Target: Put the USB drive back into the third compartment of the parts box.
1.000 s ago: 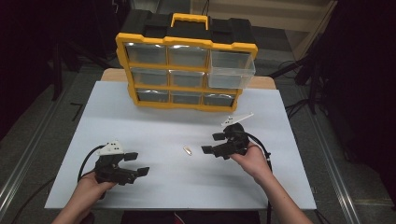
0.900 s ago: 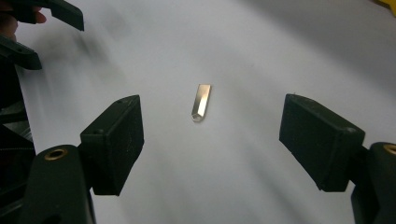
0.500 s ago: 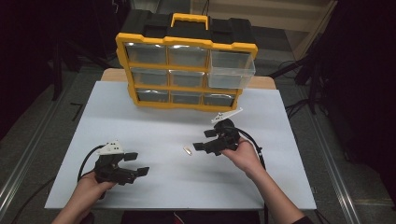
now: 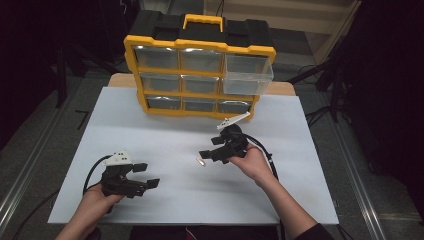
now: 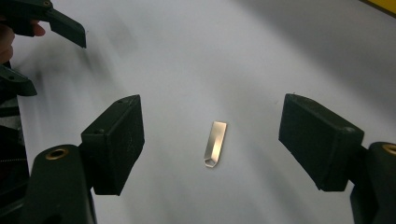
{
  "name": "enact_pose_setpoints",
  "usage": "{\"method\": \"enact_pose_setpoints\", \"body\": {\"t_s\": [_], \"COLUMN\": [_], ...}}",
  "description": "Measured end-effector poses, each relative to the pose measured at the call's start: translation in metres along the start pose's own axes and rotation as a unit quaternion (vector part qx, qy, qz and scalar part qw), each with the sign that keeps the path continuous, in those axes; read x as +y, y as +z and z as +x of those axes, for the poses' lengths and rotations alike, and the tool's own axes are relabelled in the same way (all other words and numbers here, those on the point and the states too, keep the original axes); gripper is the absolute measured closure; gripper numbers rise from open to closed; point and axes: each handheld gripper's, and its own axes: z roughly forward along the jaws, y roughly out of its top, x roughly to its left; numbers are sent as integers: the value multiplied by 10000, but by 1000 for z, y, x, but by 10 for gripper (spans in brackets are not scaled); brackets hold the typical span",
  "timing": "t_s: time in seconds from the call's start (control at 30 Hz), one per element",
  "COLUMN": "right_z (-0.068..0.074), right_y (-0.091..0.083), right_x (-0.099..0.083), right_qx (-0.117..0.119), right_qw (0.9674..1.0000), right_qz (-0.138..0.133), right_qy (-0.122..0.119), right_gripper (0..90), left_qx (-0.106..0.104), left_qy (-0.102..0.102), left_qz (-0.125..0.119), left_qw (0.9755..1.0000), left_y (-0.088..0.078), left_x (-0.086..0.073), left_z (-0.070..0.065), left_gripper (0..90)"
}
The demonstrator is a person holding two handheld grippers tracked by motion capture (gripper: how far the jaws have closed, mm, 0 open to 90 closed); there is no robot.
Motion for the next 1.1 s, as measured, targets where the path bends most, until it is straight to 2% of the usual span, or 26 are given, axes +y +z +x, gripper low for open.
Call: {"method": "enact_pose_setpoints", "body": {"t_s": [0.43, 0.53, 0.67, 0.87, 1.1], "right_z": [6, 6, 6, 7, 4], "right_y": [14, 16, 19, 28, 40], "right_x": [10, 9, 7, 3, -7], "right_qx": [-52, -132, -116, -160, -252], "right_qw": [10000, 9999, 9999, 9995, 9990], "right_qz": [6, 82, 80, 242, 364], "right_qy": [-7, -72, -74, -96, 18], "right_gripper": [206, 204, 205, 205, 216], "left_qx": [10, -5, 2, -4, 1], "left_qy": [-2, 16, 43, 42, 51], "left_qz": [0, 16, 19, 10, 5], "left_qw": [10000, 10000, 10000, 10000, 10000], "left_y": [0, 0, 0, 0, 0], "left_x": [0, 0, 0, 0, 0], "left_z": [0, 0, 0, 0, -1], "left_gripper": [229, 229, 230, 230, 230]}}
